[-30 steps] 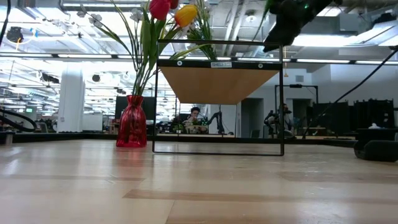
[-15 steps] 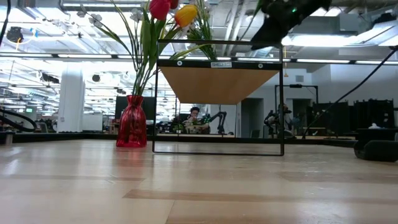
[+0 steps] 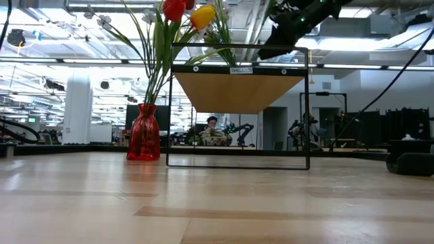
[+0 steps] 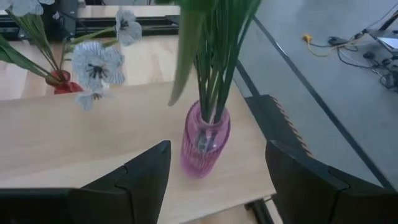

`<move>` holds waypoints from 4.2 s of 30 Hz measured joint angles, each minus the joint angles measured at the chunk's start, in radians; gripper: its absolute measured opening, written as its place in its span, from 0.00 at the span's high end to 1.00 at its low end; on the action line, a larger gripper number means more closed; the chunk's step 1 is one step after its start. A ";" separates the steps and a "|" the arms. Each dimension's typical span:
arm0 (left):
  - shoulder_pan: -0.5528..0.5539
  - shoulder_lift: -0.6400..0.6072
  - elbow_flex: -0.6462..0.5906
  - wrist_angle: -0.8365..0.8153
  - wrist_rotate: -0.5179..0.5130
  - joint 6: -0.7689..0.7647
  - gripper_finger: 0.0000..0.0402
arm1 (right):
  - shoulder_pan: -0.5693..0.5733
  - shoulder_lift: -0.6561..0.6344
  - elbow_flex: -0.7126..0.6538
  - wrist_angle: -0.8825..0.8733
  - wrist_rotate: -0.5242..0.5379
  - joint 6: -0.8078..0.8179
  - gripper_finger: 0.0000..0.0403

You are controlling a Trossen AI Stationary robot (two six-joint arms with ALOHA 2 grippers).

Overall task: Pick and place flowers into a vace then onto a shelf
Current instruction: Put the red flower vase with flowers on the shelf

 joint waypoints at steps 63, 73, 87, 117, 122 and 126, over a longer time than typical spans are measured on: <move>0.000 0.000 0.000 -0.039 -0.002 -0.023 0.46 | -0.056 0.118 0.125 0.104 0.260 -0.141 0.37; 0.000 0.000 0.000 -0.039 -0.003 -0.023 0.46 | -0.085 0.119 0.125 0.129 0.260 -0.136 0.37; 0.000 0.000 0.000 -0.039 -0.003 -0.023 0.46 | -0.082 0.141 0.125 0.178 0.257 -0.123 0.37; 0.000 0.002 0.000 -0.062 -0.002 -0.043 0.46 | -0.016 0.212 0.124 0.192 0.257 -0.179 0.37; 0.000 0.002 0.000 -0.077 -0.002 -0.044 0.46 | 0.004 0.212 0.125 0.183 0.280 -0.184 0.37; 0.000 0.002 0.000 -0.082 -0.002 -0.045 0.46 | -0.005 0.211 0.125 0.128 0.284 -0.183 0.37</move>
